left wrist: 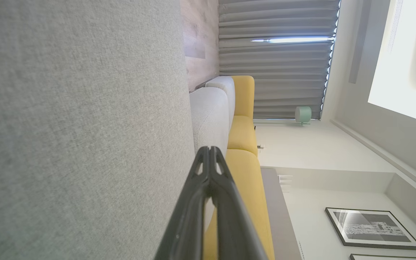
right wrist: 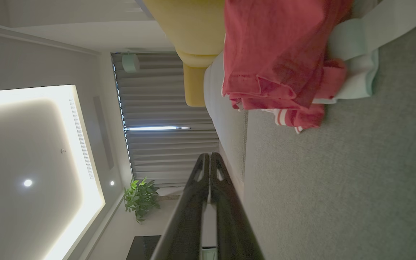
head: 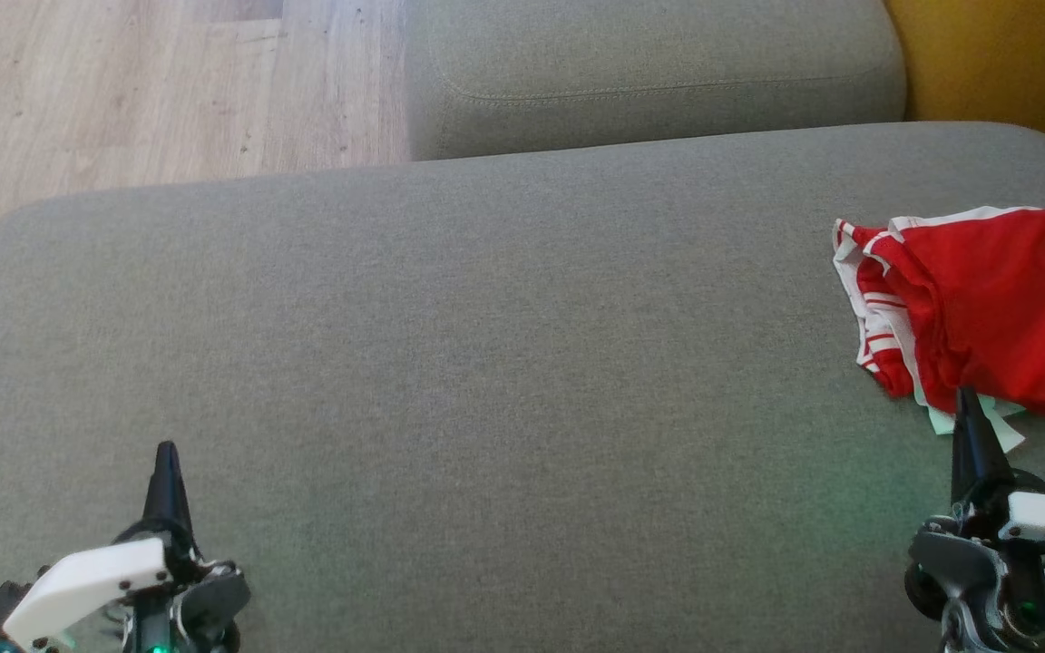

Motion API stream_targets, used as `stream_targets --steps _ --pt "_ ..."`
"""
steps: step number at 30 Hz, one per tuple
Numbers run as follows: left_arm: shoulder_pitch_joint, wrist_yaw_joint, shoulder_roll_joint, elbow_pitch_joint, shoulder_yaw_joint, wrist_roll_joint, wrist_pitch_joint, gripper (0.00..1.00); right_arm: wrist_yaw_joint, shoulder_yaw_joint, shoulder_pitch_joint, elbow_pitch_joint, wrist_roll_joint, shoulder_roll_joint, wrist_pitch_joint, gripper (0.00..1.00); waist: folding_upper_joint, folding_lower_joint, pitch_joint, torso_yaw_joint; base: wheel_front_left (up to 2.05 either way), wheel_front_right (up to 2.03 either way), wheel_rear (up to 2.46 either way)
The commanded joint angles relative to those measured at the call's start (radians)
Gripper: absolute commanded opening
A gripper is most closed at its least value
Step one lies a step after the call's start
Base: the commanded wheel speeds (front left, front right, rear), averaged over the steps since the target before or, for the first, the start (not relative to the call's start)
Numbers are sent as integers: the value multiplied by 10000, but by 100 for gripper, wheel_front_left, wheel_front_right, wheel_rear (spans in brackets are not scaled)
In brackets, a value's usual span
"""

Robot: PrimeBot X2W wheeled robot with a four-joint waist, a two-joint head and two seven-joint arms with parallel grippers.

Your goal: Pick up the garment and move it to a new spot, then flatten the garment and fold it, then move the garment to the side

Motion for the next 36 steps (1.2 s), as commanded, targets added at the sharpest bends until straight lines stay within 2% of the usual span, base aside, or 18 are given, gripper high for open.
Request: stream_targets --steps 1,36 --pt "-467 -71 72 -361 401 -56 72 0 -7 204 -537 -388 71 -54 56 0 0 0 -1 0 0 0 0" --pt "-467 -71 72 -363 401 -56 72 0 -7 197 -537 -387 66 -49 61 0 0 0 -1 0 0 0 0"
